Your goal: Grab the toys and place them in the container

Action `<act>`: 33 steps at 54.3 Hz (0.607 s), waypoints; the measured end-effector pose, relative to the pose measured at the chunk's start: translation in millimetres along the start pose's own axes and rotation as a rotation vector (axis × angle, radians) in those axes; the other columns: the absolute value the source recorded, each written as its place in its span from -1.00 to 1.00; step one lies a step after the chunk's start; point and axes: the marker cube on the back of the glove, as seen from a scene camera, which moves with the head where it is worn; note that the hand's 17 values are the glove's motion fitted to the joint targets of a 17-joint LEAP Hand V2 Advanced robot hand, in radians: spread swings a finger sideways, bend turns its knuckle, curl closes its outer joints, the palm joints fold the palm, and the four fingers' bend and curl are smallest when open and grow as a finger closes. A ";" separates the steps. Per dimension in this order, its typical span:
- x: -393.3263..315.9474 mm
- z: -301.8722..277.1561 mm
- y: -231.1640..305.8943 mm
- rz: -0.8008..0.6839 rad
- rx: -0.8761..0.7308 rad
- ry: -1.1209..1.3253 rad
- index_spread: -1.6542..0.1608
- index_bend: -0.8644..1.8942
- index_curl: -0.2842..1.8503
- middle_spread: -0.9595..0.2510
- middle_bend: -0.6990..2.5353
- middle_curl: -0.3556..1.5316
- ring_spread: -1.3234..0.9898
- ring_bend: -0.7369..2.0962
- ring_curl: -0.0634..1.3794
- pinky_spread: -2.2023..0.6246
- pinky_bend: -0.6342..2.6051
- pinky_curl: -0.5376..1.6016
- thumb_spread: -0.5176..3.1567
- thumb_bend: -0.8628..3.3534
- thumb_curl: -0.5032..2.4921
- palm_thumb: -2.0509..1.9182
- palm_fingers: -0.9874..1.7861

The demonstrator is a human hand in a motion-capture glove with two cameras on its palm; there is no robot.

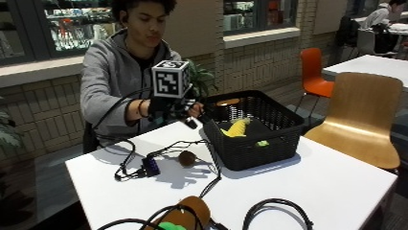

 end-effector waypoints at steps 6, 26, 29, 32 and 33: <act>31.1 29.6 17.3 0.094 -0.080 -0.008 0.51 -0.26 -0.45 0.54 -0.45 0.05 0.02 -0.22 -0.35 0.55 -0.10 -0.17 -0.01 -0.59 -0.38 0.09 -0.33; 34.3 120.2 25.3 0.165 -0.255 -0.019 0.50 -0.24 -0.41 0.58 -0.46 -0.04 0.03 -0.26 -0.38 0.55 -0.12 -0.18 -0.01 -0.60 -0.41 0.12 -0.30; 34.8 126.8 23.6 0.168 -0.261 -0.033 0.50 -0.22 -0.40 0.58 -0.47 -0.06 0.03 -0.28 -0.39 0.55 -0.13 -0.18 -0.01 -0.59 -0.41 0.13 -0.30; 33.7 131.5 22.3 0.173 -0.249 -0.050 0.51 -0.20 -0.38 0.59 -0.47 -0.08 0.03 -0.29 -0.39 0.56 -0.14 -0.18 0.00 -0.59 -0.42 0.13 -0.30; 33.7 132.3 22.0 0.173 -0.242 -0.056 0.50 -0.18 -0.38 0.59 -0.47 -0.08 0.04 -0.30 -0.40 0.56 -0.14 -0.19 0.00 -0.59 -0.42 0.13 -0.29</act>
